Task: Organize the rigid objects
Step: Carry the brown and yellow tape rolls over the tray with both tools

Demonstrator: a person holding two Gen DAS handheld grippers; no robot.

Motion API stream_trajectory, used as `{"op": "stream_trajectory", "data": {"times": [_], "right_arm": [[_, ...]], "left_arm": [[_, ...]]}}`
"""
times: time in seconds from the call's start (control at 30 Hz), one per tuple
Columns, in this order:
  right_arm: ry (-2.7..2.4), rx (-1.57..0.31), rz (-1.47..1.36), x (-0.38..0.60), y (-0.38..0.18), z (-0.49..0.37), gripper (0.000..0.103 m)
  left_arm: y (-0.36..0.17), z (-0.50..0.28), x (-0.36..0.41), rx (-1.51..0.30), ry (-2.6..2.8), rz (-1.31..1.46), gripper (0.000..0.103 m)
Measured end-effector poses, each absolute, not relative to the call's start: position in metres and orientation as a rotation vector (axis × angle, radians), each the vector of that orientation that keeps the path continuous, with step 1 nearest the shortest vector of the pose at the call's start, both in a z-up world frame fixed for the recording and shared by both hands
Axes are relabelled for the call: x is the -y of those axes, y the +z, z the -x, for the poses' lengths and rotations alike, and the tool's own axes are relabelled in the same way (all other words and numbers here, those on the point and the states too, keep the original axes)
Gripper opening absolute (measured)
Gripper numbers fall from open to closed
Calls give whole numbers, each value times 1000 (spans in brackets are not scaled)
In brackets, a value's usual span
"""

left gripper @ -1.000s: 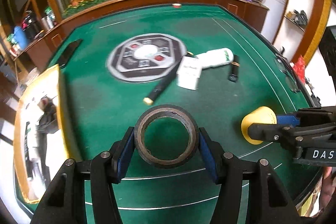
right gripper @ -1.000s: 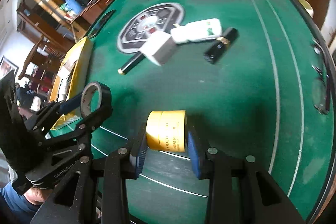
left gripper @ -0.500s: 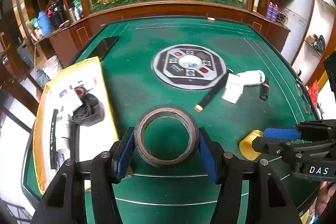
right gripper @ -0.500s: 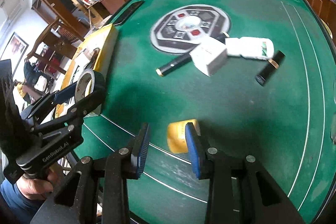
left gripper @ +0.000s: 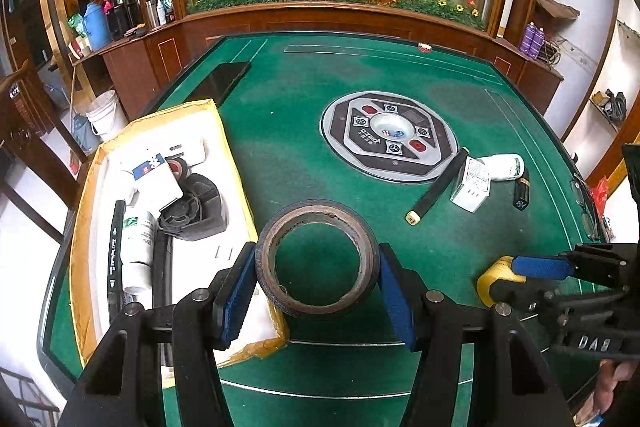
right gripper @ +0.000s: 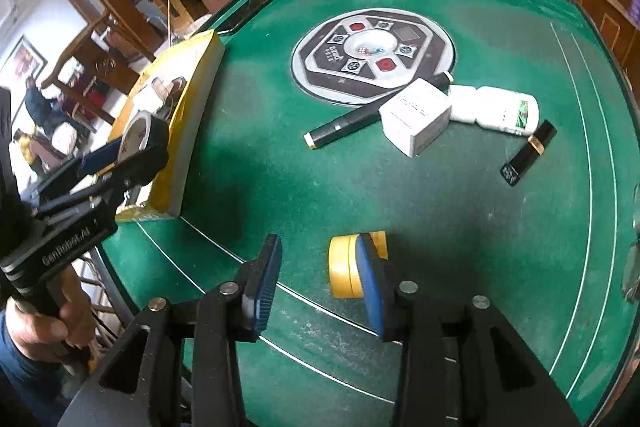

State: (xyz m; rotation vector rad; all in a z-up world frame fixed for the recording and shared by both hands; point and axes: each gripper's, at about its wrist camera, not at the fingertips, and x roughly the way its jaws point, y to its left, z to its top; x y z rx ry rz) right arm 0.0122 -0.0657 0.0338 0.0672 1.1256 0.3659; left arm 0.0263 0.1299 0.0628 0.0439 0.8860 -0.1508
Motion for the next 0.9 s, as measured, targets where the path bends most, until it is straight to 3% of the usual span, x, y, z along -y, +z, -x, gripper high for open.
{"op": "stream_trajectory", "data": {"times": [0.1,0.23,0.3,0.47,0.57,0.9], "right_arm": [[338,-1120,-12,61,34,-11,51],[305,-1087,-35,74,39,-11,52],[290,-1096,-34,79,37,-12,59],[301,-1170,-31,76,19,-13,58],[289,-1194,-14,75,10,-15,33],[416,-1114,-47,43,44,-20,32]], "left_arm": [[64,-29,-129,-881,-160,-47,62],[64,-31,-131,-877,-166,-46,62],[64,-33,-133,-882,-167,-39,62],[63,-36,-138,-885,-165,-30,62],[63,-37,-142,-884,-163,-25,62],[73,-41,-190,-869,-98,36,62]]}}
